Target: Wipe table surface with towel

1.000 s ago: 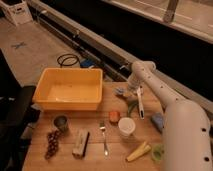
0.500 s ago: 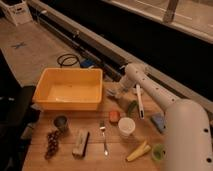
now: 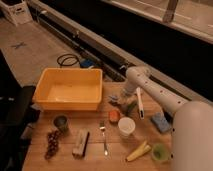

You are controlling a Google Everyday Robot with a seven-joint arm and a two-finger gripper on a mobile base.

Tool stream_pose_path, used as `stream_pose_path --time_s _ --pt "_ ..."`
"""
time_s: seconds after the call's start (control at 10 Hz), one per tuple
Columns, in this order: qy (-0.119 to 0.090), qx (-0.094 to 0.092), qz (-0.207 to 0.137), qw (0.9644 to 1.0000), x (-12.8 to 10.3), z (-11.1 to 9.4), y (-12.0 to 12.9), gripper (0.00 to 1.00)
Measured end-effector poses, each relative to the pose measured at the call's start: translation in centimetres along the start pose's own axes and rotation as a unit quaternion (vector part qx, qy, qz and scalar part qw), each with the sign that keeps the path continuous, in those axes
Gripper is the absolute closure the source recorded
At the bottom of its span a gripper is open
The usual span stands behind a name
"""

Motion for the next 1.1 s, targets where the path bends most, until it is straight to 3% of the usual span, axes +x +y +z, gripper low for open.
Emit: stream_pose_path --time_s 0.2,0.6,0.8,1.1 --pt "0.016 0.003 0.020 0.9997 2.8 -0.6 -1.1 1.00" --pt "0.013 0.021 0.043 0.9988 3.0 0.4 -5.6 1.00" --pt "-0.002 0.032 0.038 0.9988 1.7 0.8 -6.7 1.00" --pt "-0.040 0.025 0.011 0.9988 -1.8 1.4 -4.9 1.00"
